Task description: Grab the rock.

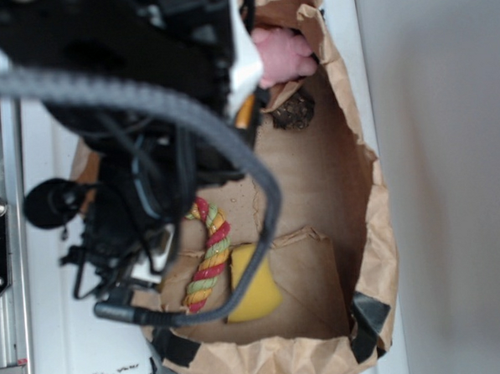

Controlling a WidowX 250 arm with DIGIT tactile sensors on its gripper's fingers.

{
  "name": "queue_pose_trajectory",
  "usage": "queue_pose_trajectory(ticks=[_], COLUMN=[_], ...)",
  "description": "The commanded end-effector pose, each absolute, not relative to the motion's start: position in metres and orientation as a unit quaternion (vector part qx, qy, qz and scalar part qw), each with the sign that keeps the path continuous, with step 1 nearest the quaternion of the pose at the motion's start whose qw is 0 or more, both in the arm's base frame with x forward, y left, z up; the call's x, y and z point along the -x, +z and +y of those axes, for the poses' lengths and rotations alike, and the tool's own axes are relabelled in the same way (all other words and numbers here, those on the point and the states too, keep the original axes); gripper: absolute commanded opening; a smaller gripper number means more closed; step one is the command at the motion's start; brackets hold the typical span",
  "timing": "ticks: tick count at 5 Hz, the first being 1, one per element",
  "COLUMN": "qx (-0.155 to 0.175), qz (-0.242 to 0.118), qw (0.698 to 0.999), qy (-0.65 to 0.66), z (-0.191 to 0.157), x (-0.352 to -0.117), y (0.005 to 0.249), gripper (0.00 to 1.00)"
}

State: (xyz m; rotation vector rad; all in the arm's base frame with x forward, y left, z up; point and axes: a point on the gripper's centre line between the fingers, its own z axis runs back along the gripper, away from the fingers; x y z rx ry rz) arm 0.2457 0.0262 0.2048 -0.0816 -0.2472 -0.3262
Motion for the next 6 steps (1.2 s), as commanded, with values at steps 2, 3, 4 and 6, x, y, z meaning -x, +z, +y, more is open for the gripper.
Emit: queue_pose_trajectory(ticks=[2, 3, 4, 6], qx=[0.013, 0.013, 0.013, -0.01], qz=[-0.173, -0.173, -0.173, -0.201], qw=[0.956, 0.956, 0.956, 0.931], qy=[-0.236, -0.236, -0.236, -0.305], z=[0.035, 0.035, 0.035, 0.061], x=[-0.257, -0.257, -0.257, -0.277], y=[0.206, 0.206, 0.206, 0.162], gripper=[1.0, 1.0, 1.0, 1.0])
